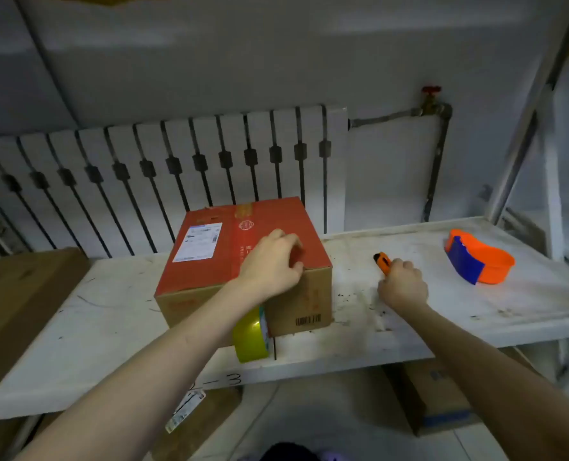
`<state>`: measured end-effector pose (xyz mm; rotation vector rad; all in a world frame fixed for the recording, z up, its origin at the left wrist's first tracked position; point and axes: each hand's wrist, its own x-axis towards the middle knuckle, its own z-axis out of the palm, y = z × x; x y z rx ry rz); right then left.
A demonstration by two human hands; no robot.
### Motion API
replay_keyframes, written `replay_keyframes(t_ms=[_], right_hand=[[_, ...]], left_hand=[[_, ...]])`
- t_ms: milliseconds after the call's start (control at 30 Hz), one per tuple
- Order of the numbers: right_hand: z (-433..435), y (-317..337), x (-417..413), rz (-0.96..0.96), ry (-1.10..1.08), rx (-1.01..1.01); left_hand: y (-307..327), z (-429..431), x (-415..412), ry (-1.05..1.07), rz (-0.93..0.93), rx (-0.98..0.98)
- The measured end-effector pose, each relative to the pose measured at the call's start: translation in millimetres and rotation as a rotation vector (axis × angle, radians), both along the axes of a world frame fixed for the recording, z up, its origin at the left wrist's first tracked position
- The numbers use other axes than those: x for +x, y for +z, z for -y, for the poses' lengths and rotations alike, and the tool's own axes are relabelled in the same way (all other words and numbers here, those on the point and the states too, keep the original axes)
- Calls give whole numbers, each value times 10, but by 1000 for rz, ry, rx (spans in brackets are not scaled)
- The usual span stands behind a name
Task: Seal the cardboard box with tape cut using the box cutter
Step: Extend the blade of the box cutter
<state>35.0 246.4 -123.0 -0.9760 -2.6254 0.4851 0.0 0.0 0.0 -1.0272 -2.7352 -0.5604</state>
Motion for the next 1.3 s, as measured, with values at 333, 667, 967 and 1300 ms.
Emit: replay_keyframes(t_ms=[333, 667, 967, 1300], right_hand=[[-442, -285, -39, 136, -79, -60], [-227, 388, 251, -425, 75, -253], [428, 1315, 695, -671, 458, -501], [1621, 1510, 628, -646, 734, -797]], left_hand=[[-77, -323, -124, 0, -52, -95], [89, -415, 3, 5, 7, -48], [239, -283, 431, -136, 230, 189], [436, 670, 553, -116, 591, 663]])
